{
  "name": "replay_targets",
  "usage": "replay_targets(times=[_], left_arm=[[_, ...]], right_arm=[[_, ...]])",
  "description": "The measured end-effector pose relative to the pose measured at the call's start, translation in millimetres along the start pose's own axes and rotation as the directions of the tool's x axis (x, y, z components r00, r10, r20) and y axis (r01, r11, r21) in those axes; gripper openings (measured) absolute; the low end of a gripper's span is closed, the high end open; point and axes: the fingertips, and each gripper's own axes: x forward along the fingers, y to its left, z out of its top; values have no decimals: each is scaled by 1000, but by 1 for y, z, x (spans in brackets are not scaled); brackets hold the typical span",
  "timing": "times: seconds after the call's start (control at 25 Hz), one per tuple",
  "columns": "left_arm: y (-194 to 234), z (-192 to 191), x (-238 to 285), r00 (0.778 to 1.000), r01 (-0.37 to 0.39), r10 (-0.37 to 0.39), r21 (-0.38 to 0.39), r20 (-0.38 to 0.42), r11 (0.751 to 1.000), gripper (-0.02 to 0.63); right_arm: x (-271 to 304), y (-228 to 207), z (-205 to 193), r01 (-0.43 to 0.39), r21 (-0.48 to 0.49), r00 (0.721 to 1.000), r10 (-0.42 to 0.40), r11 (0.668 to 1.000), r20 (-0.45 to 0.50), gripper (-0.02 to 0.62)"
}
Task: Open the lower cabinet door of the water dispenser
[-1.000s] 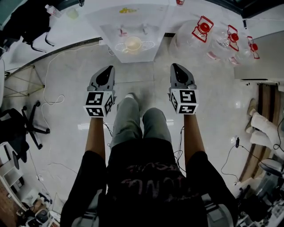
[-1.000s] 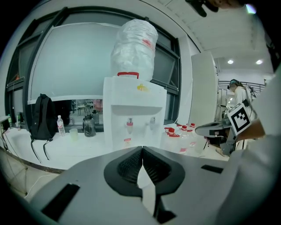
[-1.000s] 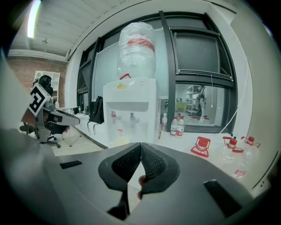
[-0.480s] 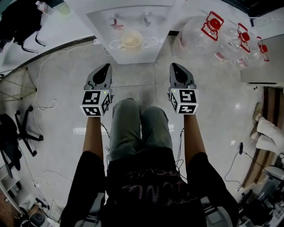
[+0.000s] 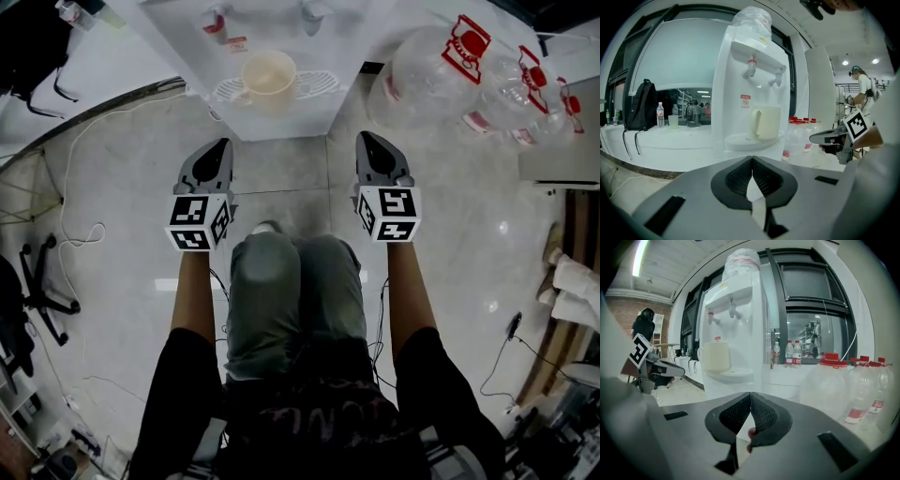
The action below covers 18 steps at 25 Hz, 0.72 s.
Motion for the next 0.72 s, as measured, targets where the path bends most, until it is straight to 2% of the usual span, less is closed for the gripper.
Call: replay_targets(times=[0.44, 0.72], left_arm=[[14, -54, 53, 1000, 19, -19, 12, 9, 1000, 12], [18, -83, 71, 999, 32, -32, 34, -15, 999, 12]], right_arm=[[54, -13, -54, -7, 2, 1000, 7, 1000, 10, 14], [84, -17, -75, -15, 7, 1000, 14, 1000, 19, 15]])
